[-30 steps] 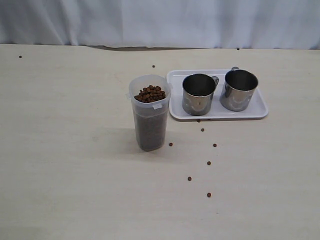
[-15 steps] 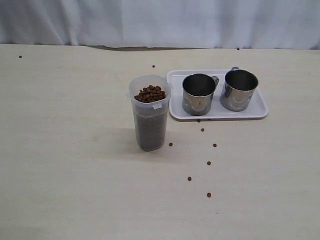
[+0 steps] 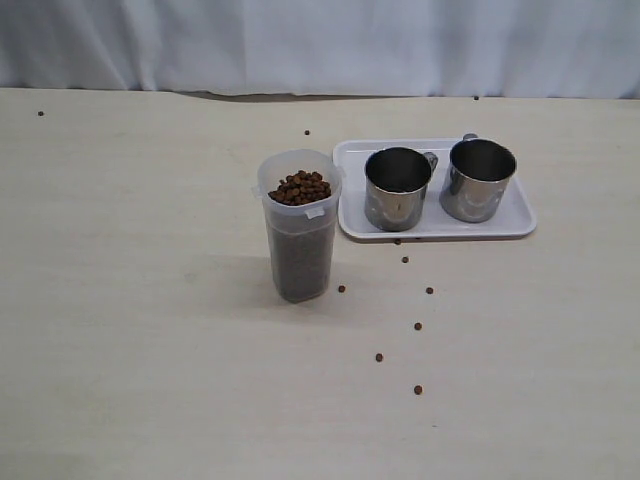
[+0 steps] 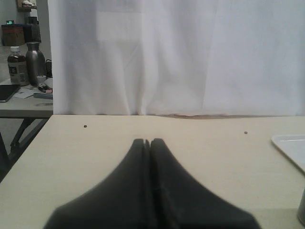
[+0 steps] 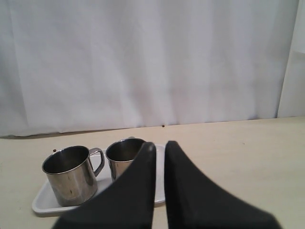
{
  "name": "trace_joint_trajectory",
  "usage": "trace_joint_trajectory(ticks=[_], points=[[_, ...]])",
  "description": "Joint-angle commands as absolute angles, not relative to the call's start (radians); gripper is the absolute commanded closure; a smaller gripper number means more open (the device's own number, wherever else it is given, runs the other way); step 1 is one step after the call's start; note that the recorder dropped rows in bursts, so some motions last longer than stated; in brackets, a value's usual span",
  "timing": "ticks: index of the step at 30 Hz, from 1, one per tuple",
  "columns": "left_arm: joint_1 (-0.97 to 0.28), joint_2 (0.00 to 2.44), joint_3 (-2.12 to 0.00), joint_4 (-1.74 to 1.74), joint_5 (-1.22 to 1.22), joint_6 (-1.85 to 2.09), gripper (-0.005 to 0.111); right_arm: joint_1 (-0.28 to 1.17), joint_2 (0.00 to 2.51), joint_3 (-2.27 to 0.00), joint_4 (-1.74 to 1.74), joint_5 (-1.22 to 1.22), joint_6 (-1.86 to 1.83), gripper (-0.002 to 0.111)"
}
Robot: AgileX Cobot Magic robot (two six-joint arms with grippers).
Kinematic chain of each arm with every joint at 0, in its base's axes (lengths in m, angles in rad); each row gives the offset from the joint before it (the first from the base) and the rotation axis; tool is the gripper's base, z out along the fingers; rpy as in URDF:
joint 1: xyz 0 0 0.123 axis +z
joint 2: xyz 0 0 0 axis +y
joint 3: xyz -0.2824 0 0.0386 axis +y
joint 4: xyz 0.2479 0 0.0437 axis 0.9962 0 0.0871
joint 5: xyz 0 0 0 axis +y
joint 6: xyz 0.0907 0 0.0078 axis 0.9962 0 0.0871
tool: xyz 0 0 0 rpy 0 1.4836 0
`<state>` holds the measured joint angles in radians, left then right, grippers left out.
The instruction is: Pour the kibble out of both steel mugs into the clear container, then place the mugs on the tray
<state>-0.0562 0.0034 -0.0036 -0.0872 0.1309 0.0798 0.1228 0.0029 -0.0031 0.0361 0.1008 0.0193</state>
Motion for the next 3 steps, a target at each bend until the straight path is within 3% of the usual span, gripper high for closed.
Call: trace_joint_trajectory(ticks=[1, 3], points=[[-0.058, 0.0, 0.0, -0.086, 0.127, 0.083, 0.107, 0.116, 0.0, 0.0, 0.04, 0.102, 0.01, 0.103], [-0.058, 0.0, 0.0, -0.086, 0.127, 0.083, 0.107, 0.116, 0.0, 0.0, 0.04, 0.102, 0.01, 0.103]])
